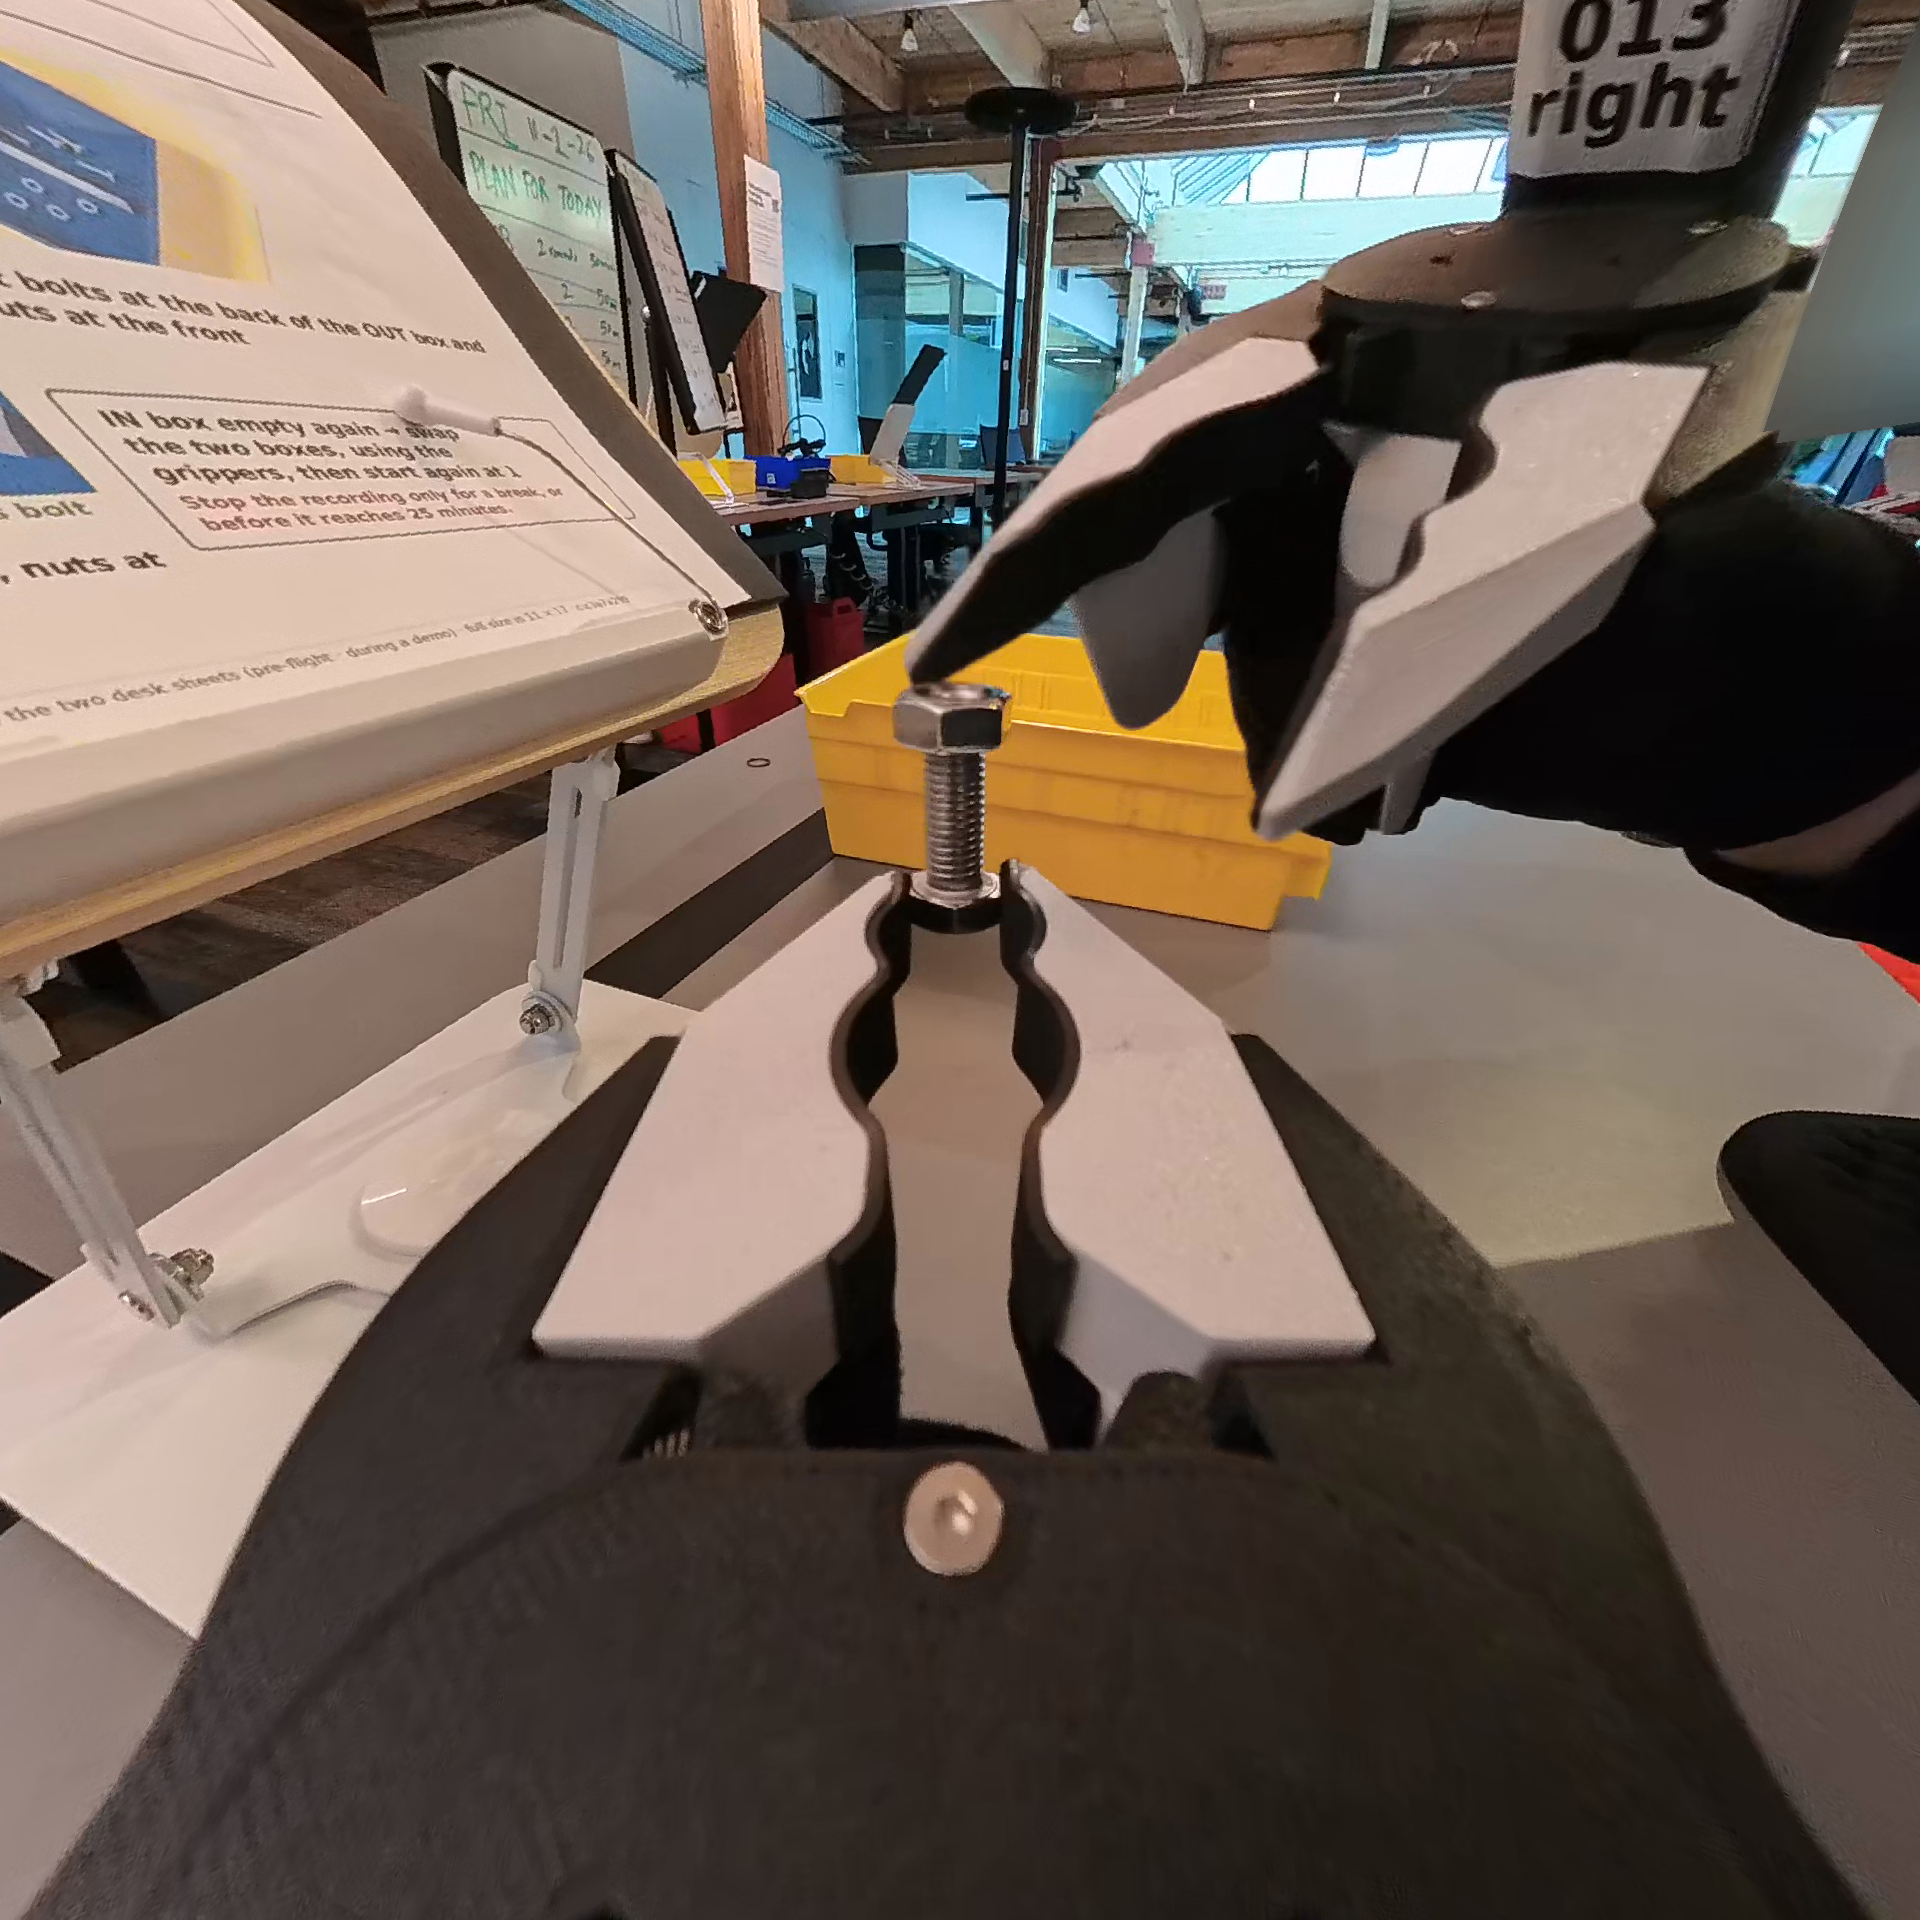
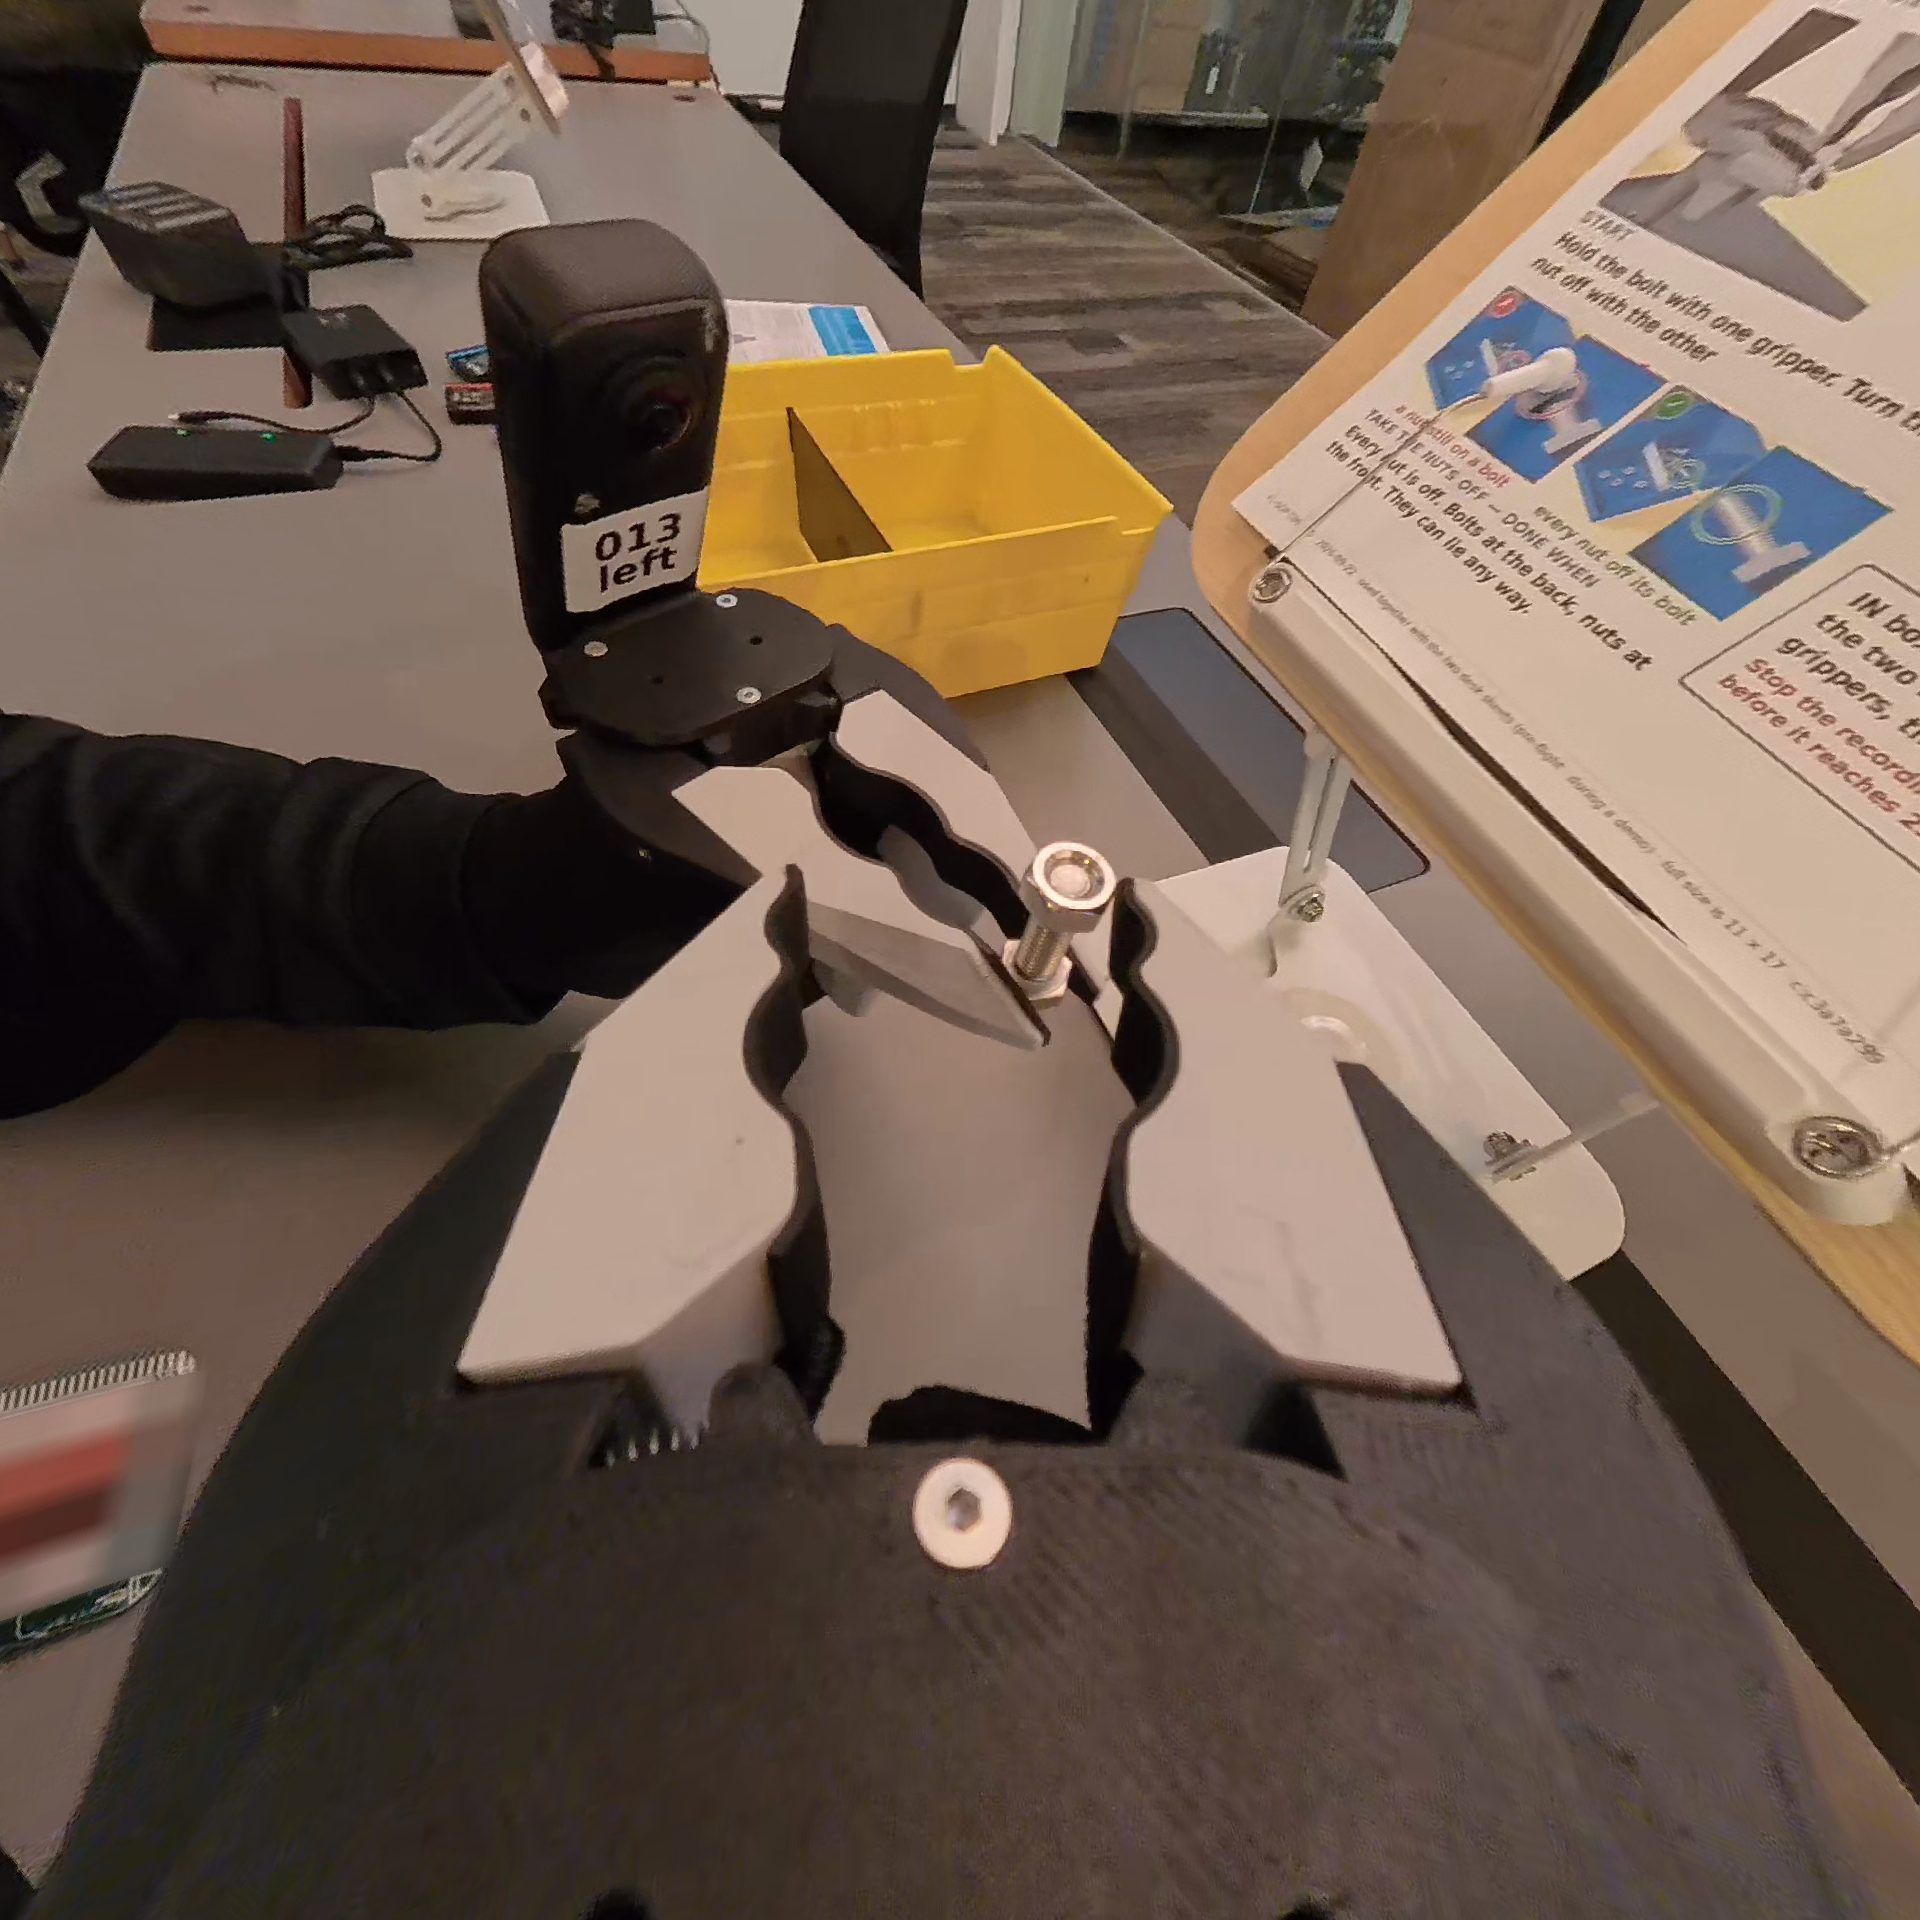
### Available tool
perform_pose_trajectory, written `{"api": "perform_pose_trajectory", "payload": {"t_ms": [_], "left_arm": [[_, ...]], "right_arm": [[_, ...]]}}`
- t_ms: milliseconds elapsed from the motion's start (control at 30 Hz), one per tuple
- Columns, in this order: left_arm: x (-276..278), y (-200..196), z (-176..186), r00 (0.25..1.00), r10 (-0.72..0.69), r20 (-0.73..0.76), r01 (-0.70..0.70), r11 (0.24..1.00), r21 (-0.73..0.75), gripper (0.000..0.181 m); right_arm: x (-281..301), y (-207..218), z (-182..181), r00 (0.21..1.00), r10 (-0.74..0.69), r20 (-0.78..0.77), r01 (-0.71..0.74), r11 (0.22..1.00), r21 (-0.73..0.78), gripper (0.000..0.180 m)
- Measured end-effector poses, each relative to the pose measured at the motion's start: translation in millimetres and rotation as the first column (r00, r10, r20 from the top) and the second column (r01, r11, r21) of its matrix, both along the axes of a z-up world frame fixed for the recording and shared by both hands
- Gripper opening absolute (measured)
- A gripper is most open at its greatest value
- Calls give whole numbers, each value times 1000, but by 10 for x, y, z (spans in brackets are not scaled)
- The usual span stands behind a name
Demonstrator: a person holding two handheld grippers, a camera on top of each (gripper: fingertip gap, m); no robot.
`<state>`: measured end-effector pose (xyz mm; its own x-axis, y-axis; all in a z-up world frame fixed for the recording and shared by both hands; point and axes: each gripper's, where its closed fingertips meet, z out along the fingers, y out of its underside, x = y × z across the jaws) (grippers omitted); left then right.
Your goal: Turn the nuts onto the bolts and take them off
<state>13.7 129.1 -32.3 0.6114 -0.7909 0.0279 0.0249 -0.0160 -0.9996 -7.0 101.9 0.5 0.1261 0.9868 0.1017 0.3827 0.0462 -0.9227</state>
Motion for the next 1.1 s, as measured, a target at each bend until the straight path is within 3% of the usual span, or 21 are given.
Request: {"api": "perform_pose_trajectory", "payload": {"t_ms": [100,167,200,367,533,700,800,833,900,1100], "left_arm": [[-4,4,-8,1000,1,-2,-1,1000,-2,15],[-10,7,-5,1000,2,1,-2,1000,-2,15],[-13,7,-2,1000,1,3,-1,1000,-3,15],[2,0,-5,1000,-2,-2,2,1000,-2,15],[-2,3,-10,1000,-2,-1,2,1000,-4,15],[-13,10,-10,1000,0,3,0,1000,-7,15],[-4,7,-15,1000,-2,1,2,1000,-7,15],[0,6,-18,1000,-3,0,3,1000,-7,15],[4,7,-23,1000,-3,-3,3,1000,-8,15],[-5,18,-46,1000,0,-8,0,1000,-14,15]], "right_arm": [[17,-18,-13,1000,3,13,-3,1000,8,51],[53,-43,1,1000,22,13,-22,1000,-3,25],[67,-54,9,999,33,10,-33,999,-11,23],[58,74,29,1000,-23,-16,22,1000,-7,56],[-14,-6,-48,1000,15,19,-16,1000,11,57],[37,-95,-22,997,70,18,-70,998,8,43],[51,3,-20,1000,22,12,-22,1000,12,37],[47,35,-8,1000,5,1,-5,1000,15,50],[34,59,-4,1000,-7,-5,7,1000,24,57],[3,-62,-48,999,49,14,-50,998,47,48]]}}
